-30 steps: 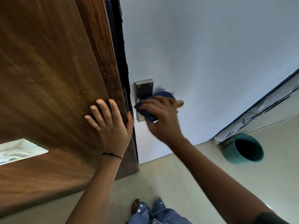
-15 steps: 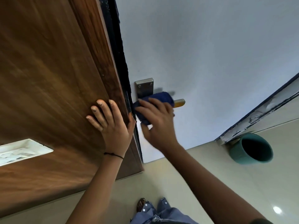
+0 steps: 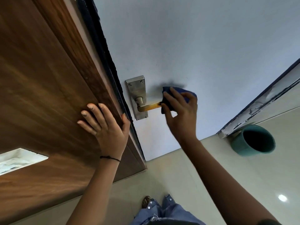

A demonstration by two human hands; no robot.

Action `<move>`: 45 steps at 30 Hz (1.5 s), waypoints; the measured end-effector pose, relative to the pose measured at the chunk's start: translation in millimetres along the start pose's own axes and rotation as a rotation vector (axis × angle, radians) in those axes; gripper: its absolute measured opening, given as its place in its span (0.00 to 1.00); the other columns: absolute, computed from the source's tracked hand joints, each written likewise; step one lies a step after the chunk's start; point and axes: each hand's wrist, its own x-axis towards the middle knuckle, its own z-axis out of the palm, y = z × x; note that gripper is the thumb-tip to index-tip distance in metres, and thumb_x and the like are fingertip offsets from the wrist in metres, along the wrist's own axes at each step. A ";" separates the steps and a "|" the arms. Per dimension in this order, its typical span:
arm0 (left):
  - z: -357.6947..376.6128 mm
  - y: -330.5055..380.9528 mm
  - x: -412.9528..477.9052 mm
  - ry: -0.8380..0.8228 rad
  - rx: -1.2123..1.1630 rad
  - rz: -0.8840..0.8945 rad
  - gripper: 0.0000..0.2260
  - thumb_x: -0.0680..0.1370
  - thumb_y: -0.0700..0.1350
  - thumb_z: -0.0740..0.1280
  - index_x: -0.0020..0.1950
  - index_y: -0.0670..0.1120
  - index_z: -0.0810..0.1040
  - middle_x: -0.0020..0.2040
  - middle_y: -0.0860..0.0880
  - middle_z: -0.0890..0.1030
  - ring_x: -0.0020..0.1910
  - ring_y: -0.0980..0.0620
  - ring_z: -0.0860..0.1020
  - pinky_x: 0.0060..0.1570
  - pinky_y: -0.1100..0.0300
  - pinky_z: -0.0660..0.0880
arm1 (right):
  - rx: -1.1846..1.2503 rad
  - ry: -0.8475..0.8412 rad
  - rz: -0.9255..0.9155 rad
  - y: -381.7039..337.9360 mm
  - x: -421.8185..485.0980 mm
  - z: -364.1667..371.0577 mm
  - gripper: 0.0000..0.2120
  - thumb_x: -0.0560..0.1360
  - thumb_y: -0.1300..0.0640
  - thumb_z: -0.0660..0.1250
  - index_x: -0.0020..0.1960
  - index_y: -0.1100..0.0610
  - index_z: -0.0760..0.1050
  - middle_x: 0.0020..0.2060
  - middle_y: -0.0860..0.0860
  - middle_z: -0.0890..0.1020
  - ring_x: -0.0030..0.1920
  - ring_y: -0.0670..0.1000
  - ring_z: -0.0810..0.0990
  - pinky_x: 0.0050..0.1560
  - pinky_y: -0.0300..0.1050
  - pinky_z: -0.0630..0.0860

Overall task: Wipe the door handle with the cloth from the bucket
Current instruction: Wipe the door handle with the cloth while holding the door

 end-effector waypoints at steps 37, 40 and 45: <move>-8.7 -6.2 1.0 -0.032 -0.144 0.056 0.33 0.77 0.49 0.63 0.73 0.33 0.52 0.68 0.29 0.56 0.65 0.27 0.52 0.72 0.48 0.33 | 1.151 0.068 1.147 -63.2 -9.2 33.3 0.07 0.81 0.59 0.61 0.55 0.55 0.76 0.52 0.54 0.82 0.59 0.57 0.81 0.63 0.54 0.77; -10.4 -6.1 1.6 -0.061 -0.141 0.061 0.33 0.77 0.49 0.63 0.73 0.35 0.51 0.69 0.30 0.55 0.66 0.28 0.52 0.71 0.42 0.35 | 1.095 0.219 1.188 -36.6 3.1 22.2 0.11 0.80 0.60 0.63 0.61 0.61 0.76 0.58 0.59 0.82 0.58 0.58 0.81 0.63 0.54 0.77; -12.0 -5.7 2.6 -0.058 -0.114 0.068 0.33 0.76 0.48 0.65 0.73 0.34 0.53 0.69 0.30 0.58 0.66 0.28 0.53 0.72 0.48 0.32 | 1.126 0.194 1.211 -30.0 7.4 19.5 0.11 0.80 0.59 0.63 0.60 0.60 0.77 0.58 0.58 0.82 0.59 0.57 0.81 0.63 0.55 0.77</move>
